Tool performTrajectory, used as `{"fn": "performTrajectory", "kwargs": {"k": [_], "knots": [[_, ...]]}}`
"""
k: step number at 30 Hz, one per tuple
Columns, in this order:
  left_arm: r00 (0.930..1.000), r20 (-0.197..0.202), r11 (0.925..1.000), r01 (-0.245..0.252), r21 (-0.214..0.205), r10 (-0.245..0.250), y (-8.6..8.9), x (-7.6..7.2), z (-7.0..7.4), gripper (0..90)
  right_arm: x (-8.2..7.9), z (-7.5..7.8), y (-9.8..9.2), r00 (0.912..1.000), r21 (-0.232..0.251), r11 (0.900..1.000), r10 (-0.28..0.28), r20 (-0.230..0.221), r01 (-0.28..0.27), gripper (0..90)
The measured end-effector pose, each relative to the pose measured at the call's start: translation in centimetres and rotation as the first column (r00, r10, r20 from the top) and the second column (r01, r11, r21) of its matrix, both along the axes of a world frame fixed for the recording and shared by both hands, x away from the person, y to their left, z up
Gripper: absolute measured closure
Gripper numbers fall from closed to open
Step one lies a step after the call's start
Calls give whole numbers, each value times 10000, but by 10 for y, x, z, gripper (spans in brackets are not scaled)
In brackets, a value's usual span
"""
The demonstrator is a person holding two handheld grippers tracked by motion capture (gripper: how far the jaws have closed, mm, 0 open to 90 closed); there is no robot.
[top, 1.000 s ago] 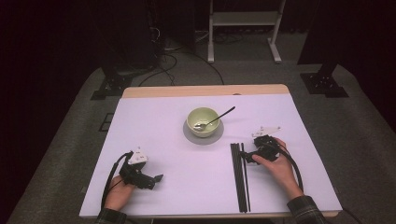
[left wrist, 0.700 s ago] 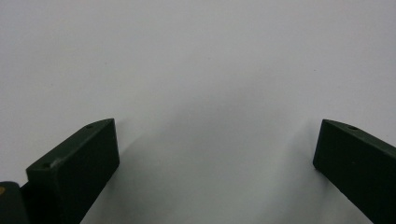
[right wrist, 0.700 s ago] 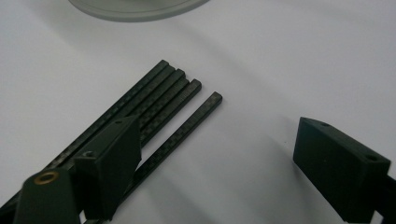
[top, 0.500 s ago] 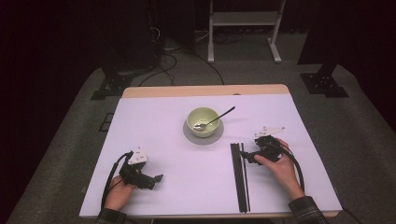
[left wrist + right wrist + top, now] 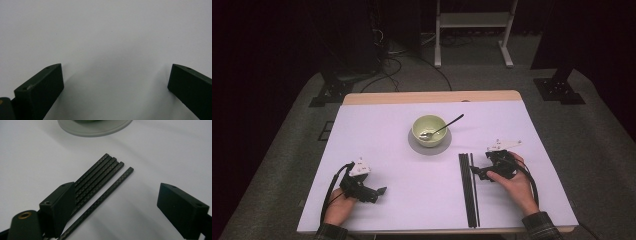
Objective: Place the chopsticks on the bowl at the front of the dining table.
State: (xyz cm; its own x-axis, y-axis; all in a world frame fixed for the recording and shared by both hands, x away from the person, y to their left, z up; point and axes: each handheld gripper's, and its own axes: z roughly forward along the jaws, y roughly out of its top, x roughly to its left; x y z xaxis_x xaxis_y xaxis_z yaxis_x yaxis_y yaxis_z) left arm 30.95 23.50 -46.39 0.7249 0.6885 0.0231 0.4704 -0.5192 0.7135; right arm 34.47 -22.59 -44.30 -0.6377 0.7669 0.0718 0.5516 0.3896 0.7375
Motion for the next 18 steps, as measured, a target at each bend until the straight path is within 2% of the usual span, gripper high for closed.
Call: {"fn": "performTrajectory", "kwargs": {"k": [18], "knots": [[10000,-6,10000,-2,0,2,0,0,0,0,-26,3,-4,10000,151,9999,80,23,-80,138]]}}
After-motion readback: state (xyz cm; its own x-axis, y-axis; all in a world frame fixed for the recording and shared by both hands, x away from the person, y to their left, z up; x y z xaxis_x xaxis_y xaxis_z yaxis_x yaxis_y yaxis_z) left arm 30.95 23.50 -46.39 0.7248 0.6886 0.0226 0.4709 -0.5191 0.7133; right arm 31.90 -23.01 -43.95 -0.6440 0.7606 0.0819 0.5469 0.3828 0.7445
